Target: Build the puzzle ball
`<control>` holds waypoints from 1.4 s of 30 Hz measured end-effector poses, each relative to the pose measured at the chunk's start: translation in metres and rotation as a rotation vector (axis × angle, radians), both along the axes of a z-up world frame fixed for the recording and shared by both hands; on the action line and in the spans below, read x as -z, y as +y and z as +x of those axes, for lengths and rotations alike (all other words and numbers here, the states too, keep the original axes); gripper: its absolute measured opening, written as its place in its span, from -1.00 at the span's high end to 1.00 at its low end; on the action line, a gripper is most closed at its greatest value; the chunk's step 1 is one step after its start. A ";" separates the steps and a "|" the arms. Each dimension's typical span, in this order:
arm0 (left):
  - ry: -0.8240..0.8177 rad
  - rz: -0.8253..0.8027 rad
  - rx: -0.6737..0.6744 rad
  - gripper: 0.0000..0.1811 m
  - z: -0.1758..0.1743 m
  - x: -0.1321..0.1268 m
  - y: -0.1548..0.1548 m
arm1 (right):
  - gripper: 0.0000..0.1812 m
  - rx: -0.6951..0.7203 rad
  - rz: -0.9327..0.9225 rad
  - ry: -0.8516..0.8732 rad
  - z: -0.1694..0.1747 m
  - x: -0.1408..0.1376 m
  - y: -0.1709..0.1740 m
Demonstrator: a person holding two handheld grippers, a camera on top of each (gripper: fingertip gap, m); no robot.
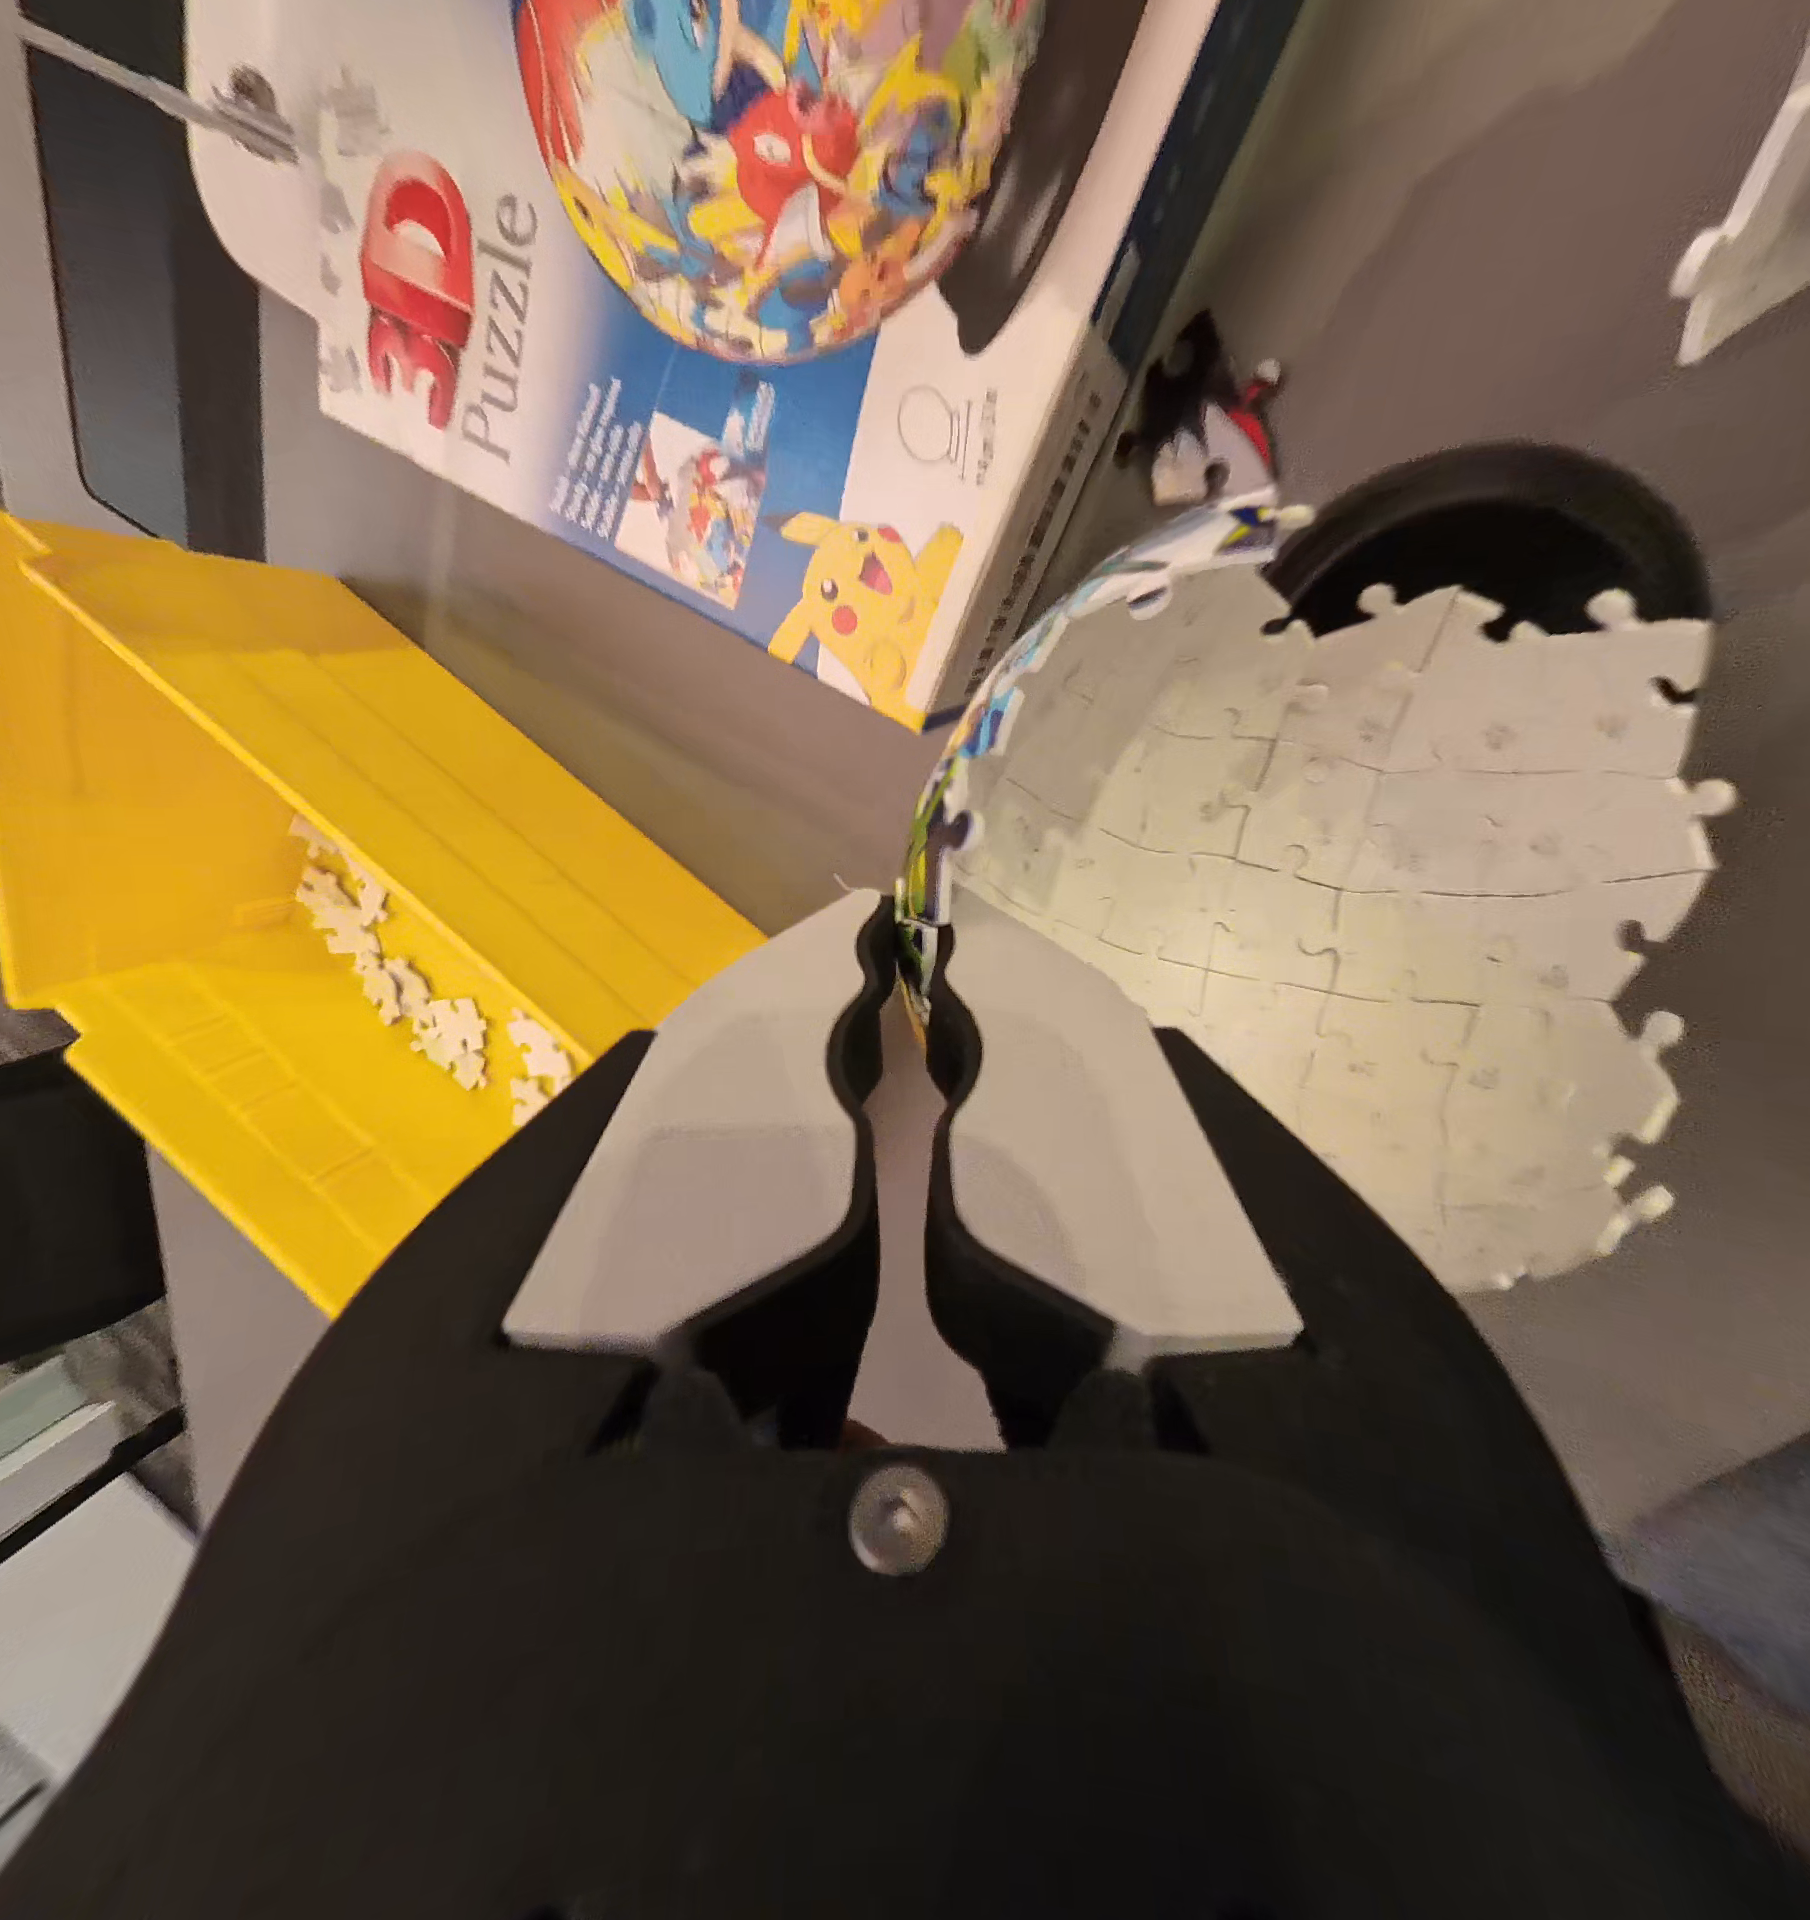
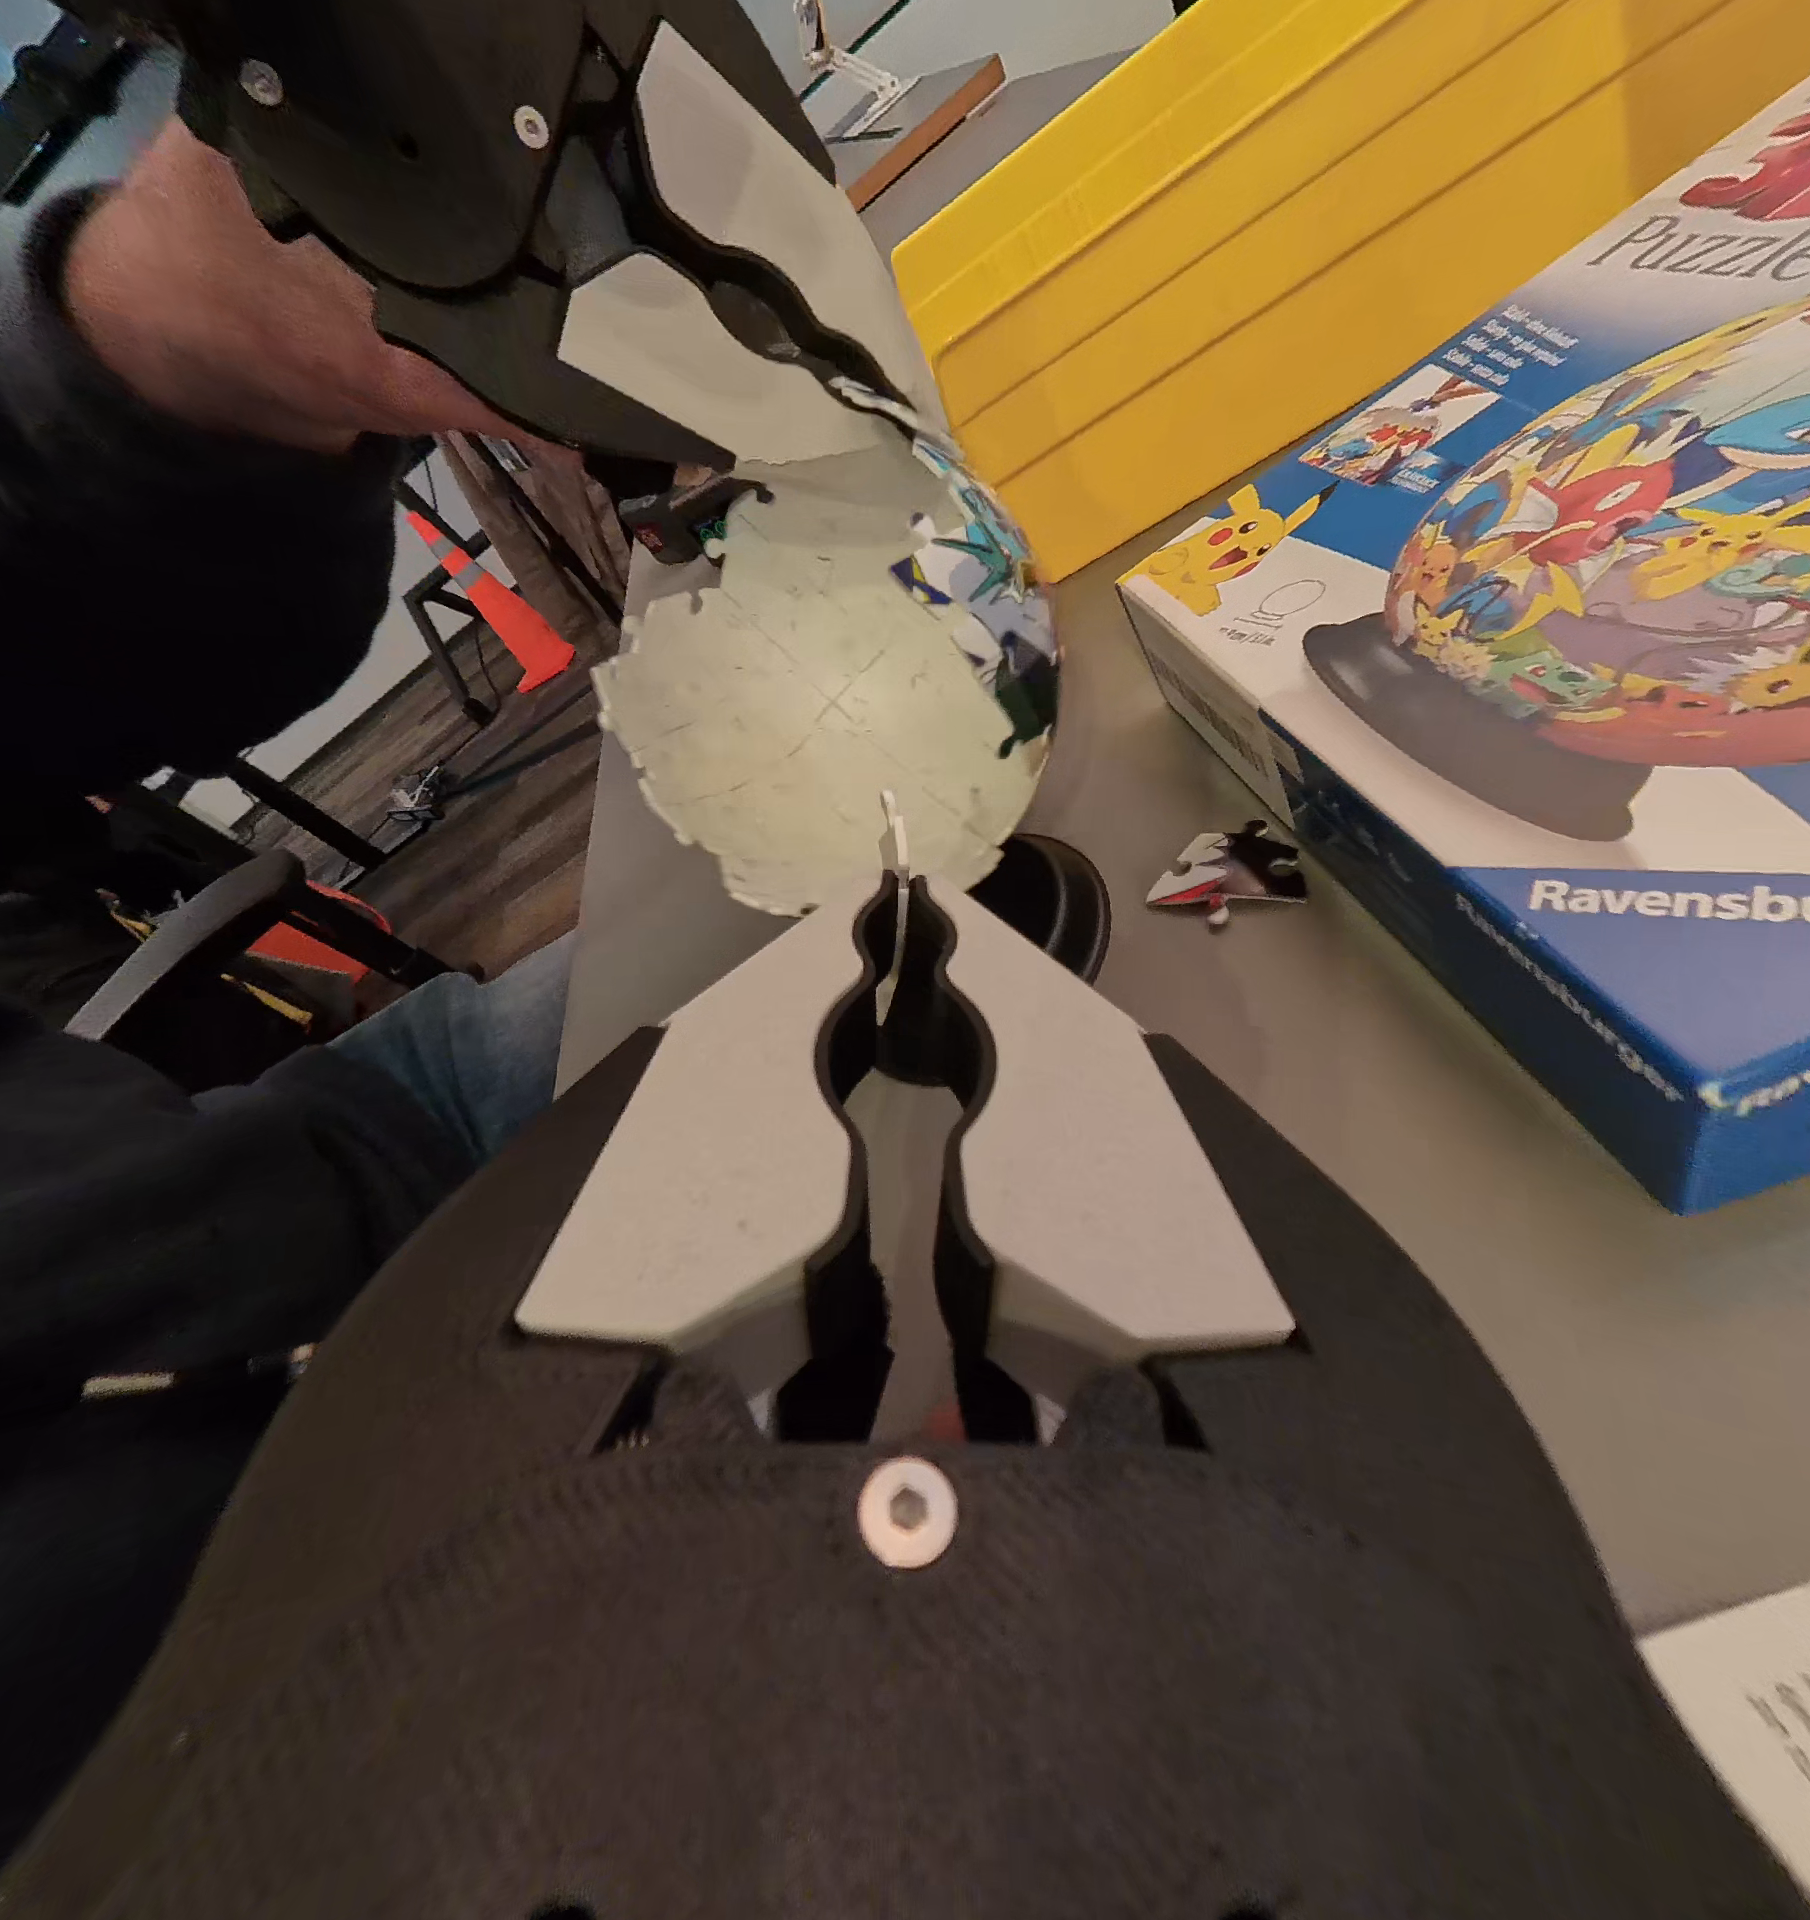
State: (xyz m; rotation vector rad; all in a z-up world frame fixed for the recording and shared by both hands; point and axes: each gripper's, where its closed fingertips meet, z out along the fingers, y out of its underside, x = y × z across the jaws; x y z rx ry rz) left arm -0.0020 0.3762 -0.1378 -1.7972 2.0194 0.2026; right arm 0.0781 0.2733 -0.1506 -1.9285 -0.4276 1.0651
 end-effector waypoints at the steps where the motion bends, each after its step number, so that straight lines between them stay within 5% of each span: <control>1: 0.027 0.001 0.006 0.97 -0.001 0.001 0.000 | 1.00 0.003 -0.002 -0.004 -0.003 0.002 0.002; 42: 0.407 0.106 0.069 0.97 0.006 0.001 -0.012 | 1.00 0.001 -0.013 -0.255 -0.036 0.045 0.020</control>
